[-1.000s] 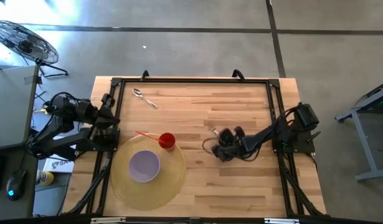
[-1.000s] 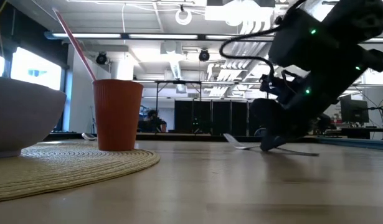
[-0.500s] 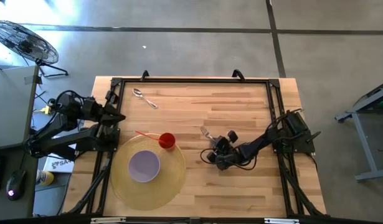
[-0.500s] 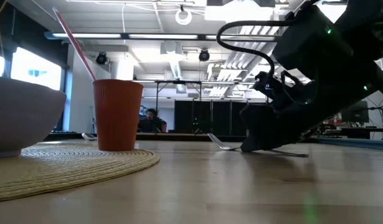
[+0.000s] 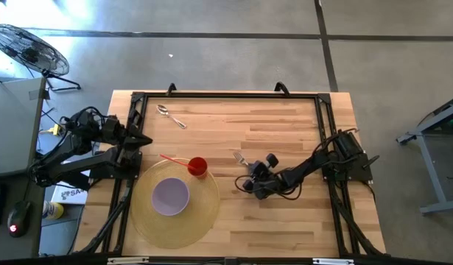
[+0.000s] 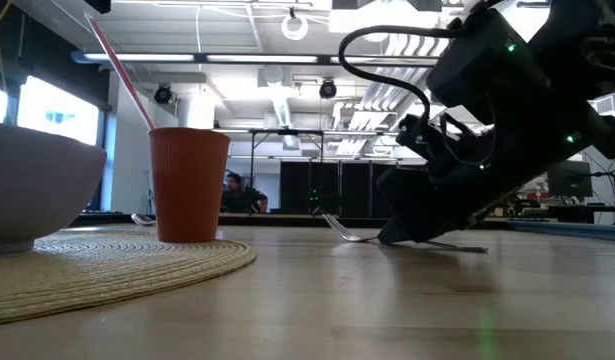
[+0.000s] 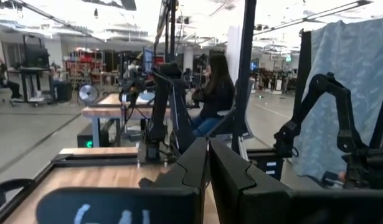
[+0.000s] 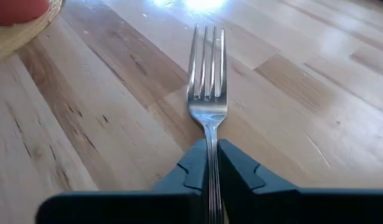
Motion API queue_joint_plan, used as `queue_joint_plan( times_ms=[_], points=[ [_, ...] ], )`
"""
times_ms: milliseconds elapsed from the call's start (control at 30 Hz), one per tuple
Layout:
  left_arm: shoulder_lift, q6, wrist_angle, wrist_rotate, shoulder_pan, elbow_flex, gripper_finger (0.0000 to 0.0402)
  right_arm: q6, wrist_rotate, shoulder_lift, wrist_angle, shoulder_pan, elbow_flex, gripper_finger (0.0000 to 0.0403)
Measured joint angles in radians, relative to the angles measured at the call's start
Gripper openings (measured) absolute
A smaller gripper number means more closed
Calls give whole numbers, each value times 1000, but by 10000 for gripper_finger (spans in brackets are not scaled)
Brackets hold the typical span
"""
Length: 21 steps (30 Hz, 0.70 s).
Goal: Pick & Place Utensil
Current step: Put the silver fork into the purple bowl on the brown mat
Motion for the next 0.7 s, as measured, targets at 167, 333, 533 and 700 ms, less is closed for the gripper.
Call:
queue_joint_plan(
  times_ms=[167, 333, 533, 700],
  points=[
    [-3, -3, -1, -38, 0, 0, 12, -58, -9, -2, -53, 14, 68, 20],
    [-3, -18, 22, 43, 0, 0, 3, -89, 9, -23, -242, 41, 210, 19],
    [-3, -42, 95, 110, 0, 0, 1, -89, 165, -25, -451, 85, 388, 15],
    [-3, -45, 144, 153, 0, 0, 1, -135, 326, -25, -485, 126, 475, 21]
  ],
)
